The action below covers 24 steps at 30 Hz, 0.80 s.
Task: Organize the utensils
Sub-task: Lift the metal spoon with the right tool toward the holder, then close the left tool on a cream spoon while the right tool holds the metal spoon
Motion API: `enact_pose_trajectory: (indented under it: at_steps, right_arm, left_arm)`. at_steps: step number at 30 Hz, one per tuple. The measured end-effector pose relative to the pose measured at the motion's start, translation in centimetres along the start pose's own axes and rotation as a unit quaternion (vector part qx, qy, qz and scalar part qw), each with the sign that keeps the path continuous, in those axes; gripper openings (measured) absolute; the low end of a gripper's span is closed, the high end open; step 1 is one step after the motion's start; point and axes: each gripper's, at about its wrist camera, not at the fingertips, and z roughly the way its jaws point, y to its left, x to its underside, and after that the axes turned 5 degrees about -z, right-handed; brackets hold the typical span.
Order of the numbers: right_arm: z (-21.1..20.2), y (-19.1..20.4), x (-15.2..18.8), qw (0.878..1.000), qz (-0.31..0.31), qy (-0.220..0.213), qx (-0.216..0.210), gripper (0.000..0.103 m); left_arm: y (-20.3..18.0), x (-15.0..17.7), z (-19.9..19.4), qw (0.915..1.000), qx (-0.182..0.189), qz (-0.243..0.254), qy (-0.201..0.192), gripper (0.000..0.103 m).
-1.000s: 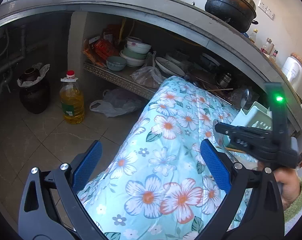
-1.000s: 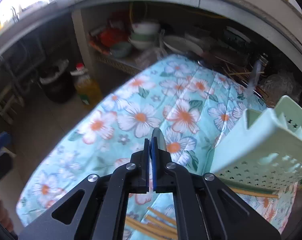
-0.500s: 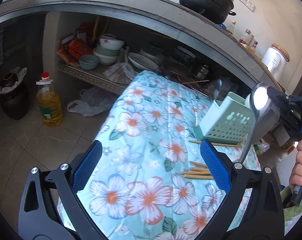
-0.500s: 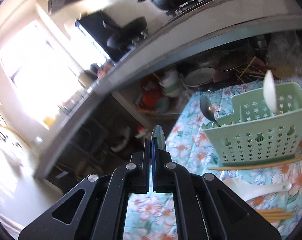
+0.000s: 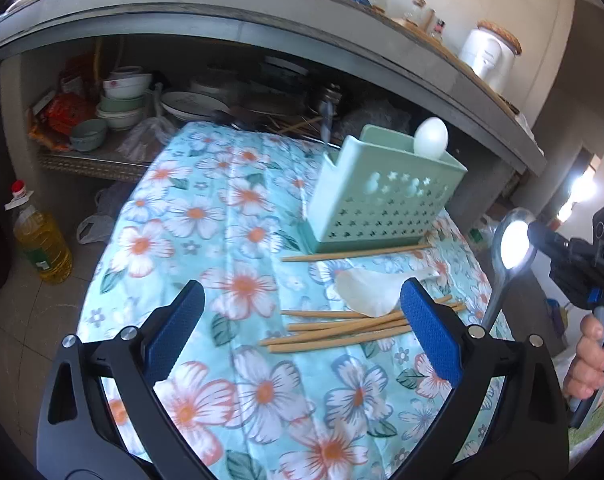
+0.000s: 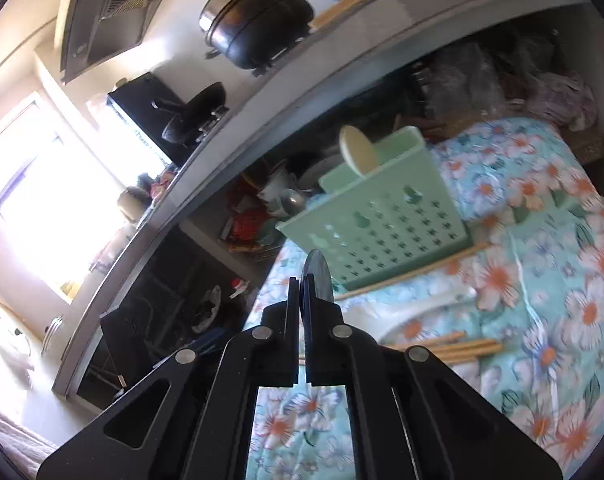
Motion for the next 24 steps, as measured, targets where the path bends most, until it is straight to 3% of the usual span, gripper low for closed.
enact_pose_trajectory:
  at_steps: [11, 19, 24]
  right_arm:
    - [-1.7, -1.6, 1.1, 1.0, 0.0, -0.022, 0.003, 0.002]
    - [-2.1, -3.2, 1.1, 0.999, 0.023, -0.029, -0.018, 0.002]
    - [-1.9, -3.7, 1.1, 0.999, 0.032, -0.03, -0.032, 0.002]
  left_arm:
    - [-2.4, -1.9, 5.6, 0.9979, 0.018, -0.015, 0.06, 0.094]
    - [-2.6, -1.9, 10.1, 0.9885, 0.039, -0.049, 0.138, 0.056]
    - [-2.6, -1.2, 11.9, 0.9845, 0.028, -0.051, 0.166, 0.039]
